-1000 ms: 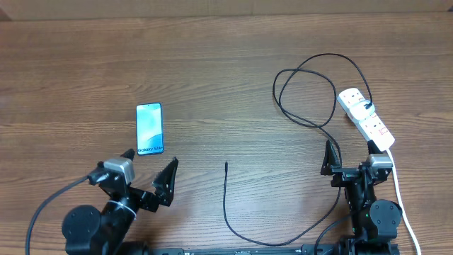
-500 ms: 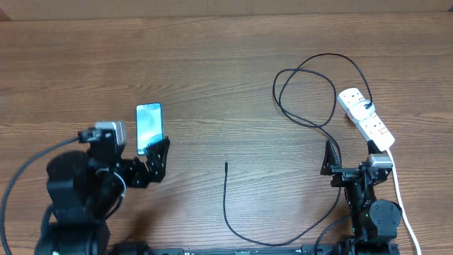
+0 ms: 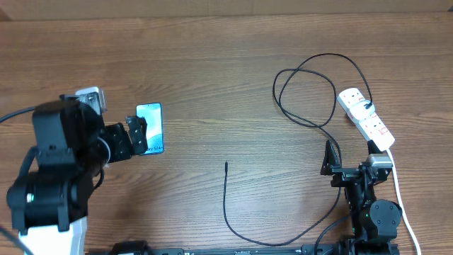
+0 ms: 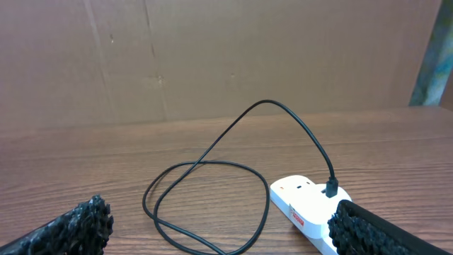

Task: Plug charger to phone and switch on socket
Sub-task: 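Move the left gripper forward over the smartphone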

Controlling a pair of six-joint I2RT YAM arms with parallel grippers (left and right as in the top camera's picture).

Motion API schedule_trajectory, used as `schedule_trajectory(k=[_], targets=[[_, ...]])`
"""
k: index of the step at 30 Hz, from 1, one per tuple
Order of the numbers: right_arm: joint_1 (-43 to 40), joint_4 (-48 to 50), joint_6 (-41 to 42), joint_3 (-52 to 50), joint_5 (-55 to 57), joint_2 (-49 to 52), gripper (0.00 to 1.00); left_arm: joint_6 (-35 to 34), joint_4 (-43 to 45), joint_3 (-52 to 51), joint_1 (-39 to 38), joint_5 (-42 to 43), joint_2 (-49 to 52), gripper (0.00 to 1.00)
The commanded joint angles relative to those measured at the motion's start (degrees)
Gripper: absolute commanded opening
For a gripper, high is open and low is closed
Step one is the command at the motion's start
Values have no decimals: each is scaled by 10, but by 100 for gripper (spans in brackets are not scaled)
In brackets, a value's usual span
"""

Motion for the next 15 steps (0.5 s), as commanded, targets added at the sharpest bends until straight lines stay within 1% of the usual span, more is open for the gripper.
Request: schedule_trajectory(k=[1, 6, 15], targets=[[4, 3, 2, -6, 5, -6, 100, 9, -4, 12, 5, 21, 33, 100], [4, 3, 1, -6, 5, -6, 100, 11, -30, 12, 5, 21, 81, 100], [4, 3, 2, -6, 5, -6, 100, 11, -38, 12, 5, 14, 164, 100]])
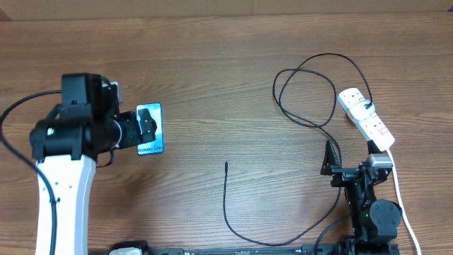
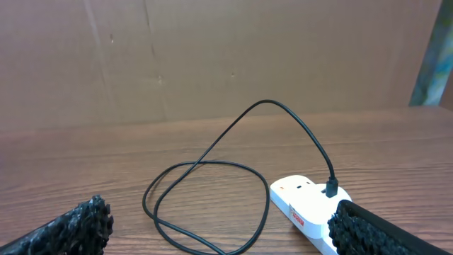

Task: Plug charger to phone and switch on socket
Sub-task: 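Move the left gripper forward over the smartphone, then lower the left gripper and close it on the smartphone's long edges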

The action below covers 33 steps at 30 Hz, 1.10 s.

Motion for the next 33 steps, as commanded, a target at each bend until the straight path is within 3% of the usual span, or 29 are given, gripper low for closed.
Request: schedule_trajectory(k=[1, 20, 33], targets=[[4, 3, 1, -6, 5, -6, 100, 11, -5, 11, 5, 0, 27, 100], [4, 3, 2, -6, 5, -6, 100, 0, -9, 11, -4, -56, 131, 100], [4, 3, 2, -6, 5, -6, 100, 26, 100, 11, -33, -56, 217, 99]])
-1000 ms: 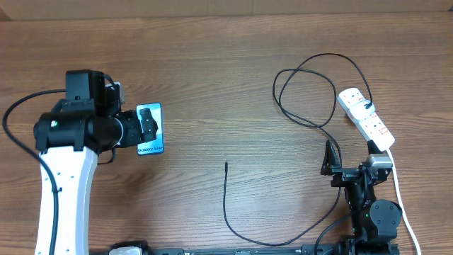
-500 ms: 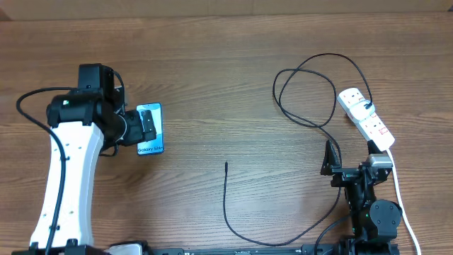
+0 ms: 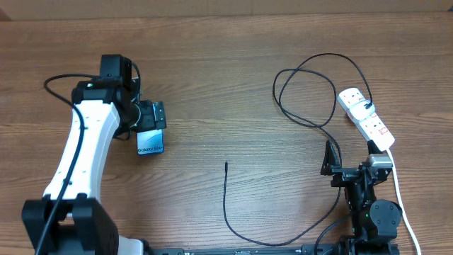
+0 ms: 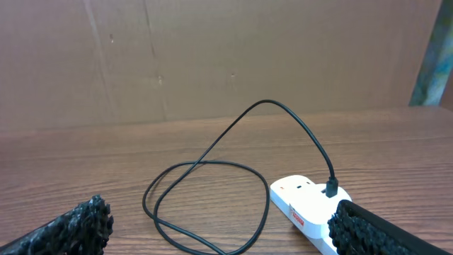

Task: Plug charger to phone and switch on socket
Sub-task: 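Lower the left gripper and close it on the smartphone's long edges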

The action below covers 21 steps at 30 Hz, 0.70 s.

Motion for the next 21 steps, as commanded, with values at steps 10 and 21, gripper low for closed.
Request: schedule_trajectory(k=[10, 21], targets=[[4, 3, 2, -6, 5, -6, 100, 30, 35, 11, -1, -6, 51, 100], [4, 3, 1, -6, 5, -6, 100, 61, 80, 11, -1, -13, 106, 100]])
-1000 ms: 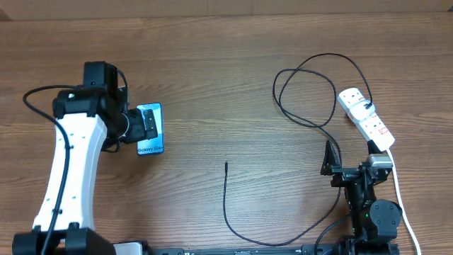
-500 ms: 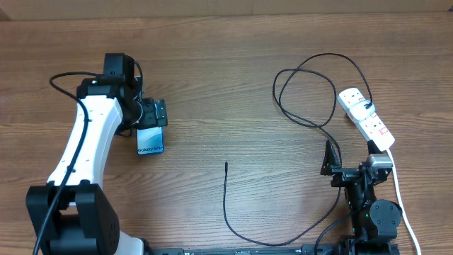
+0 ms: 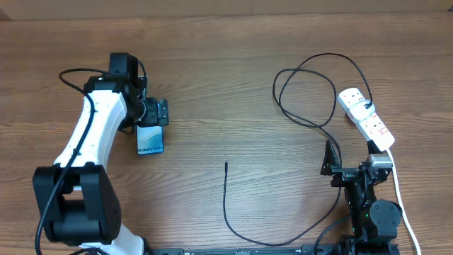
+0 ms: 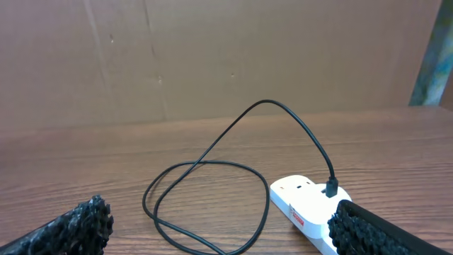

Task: Plug charger to phone and switch on socket
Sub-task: 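Lower the left gripper and close it on the smartphone's long edges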

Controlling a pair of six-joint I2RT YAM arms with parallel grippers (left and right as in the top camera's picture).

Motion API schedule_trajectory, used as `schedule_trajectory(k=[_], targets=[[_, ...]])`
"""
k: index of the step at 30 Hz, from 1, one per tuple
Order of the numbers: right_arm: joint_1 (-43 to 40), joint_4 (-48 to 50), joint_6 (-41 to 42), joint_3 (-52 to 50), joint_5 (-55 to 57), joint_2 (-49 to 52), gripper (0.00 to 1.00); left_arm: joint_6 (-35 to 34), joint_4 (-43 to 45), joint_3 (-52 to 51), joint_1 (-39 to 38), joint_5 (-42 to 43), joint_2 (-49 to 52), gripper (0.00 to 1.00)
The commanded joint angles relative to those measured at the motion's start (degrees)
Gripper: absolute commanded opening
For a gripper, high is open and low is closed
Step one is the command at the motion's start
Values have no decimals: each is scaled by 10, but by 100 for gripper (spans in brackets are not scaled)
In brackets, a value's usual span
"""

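The phone (image 3: 150, 142), blue screen up, lies flat at the left of the table. My left gripper (image 3: 153, 113) points down over the phone's far end and hides it; its jaws look open across the phone's width. The black charger cable (image 3: 304, 92) has its free tip (image 3: 226, 164) on the wood mid-table and its other end plugged into the white socket strip (image 3: 364, 117). My right gripper (image 4: 219, 230) stands open near the front right, with the cable loop (image 4: 205, 166) and the socket strip (image 4: 304, 205) ahead of it.
The strip's white lead (image 3: 400, 191) runs down past my right arm's base (image 3: 371, 209). The cable sweeps in a wide curve (image 3: 255, 242) along the front edge. A brown cardboard wall (image 4: 226, 57) closes the far side of the table.
My left gripper has shifted slightly farther and to the right over the phone's far end, and the arm behind it has swung in. The phone, the cable and my right arm are unchanged.
My left gripper was first at the phone's left edge, coming from the left. Then the arm stretched out with the gripper still at that edge. Later it stood over the phone's far end, where it is now. The phone and cable have stayed put.
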Motion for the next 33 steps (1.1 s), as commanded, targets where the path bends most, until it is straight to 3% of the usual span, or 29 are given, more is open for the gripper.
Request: schedule_trajectory(k=[1, 15, 31, 33], targets=[[4, 3, 1, -6, 5, -6, 100, 14, 13, 11, -1, -7, 33, 100], [4, 3, 1, -6, 5, -6, 100, 15, 20, 11, 0, -53, 118, 99], [4, 3, 1, -6, 5, -6, 100, 15, 28, 11, 0, -42, 186, 100], [4, 3, 1, -6, 5, -6, 100, 15, 28, 11, 0, -42, 193, 96]])
